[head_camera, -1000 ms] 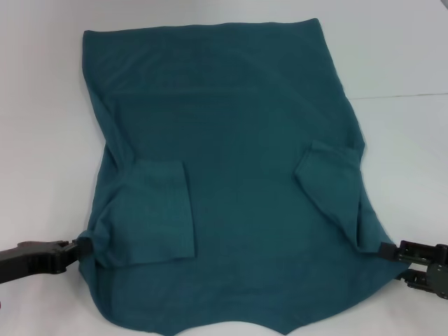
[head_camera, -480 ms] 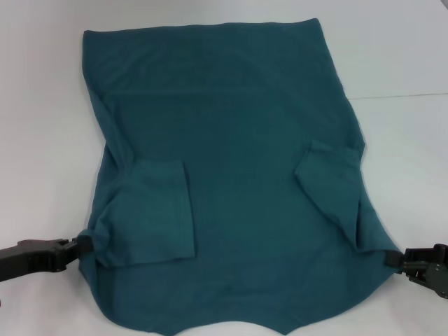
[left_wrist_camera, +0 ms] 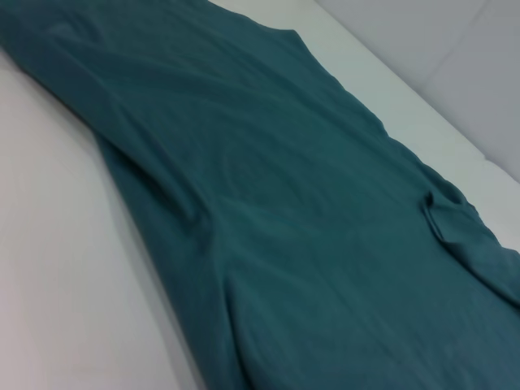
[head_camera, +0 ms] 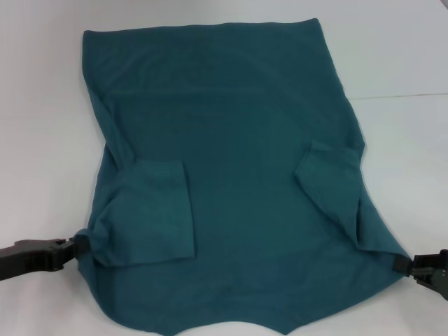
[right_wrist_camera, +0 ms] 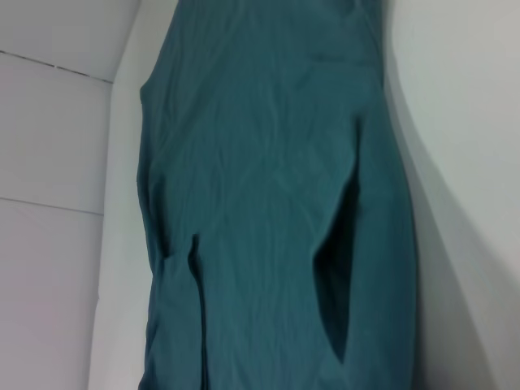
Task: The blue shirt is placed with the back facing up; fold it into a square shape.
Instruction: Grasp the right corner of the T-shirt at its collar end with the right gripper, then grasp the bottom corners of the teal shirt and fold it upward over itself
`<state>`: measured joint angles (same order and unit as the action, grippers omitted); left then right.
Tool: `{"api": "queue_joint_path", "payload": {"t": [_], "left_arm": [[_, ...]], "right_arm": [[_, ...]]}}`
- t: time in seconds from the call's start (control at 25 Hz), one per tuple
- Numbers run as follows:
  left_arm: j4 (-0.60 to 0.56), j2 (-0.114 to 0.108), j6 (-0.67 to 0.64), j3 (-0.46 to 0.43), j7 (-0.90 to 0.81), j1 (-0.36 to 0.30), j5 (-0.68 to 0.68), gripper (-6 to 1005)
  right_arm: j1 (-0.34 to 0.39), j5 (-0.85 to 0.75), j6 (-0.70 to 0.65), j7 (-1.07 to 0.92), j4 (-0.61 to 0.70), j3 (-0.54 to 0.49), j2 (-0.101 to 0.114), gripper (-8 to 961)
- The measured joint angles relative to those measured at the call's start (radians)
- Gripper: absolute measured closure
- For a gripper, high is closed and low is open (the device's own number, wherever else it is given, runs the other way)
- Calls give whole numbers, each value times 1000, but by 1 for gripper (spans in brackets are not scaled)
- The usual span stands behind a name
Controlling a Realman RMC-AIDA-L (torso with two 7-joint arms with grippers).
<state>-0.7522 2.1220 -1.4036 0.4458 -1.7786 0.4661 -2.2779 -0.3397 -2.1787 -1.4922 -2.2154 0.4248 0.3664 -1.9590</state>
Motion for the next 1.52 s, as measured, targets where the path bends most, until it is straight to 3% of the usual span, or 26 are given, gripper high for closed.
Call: {"api": "queue_joint_path", "payload": {"t": [0.52,0.96,1.52], "left_arm": [[-59,0,-40,-65,-76,-73,-4,985],[-73,2,-214,-128,-67,-156,-17,985],[-68,6,-341,-204,-35,-217,-19,986]], "right_arm": [[29,7,-83,158,13,-44,5,913],[92,7,-141,269,14,-65,-2,913],[149,1,-199,377,14,-83,12,914]]}}
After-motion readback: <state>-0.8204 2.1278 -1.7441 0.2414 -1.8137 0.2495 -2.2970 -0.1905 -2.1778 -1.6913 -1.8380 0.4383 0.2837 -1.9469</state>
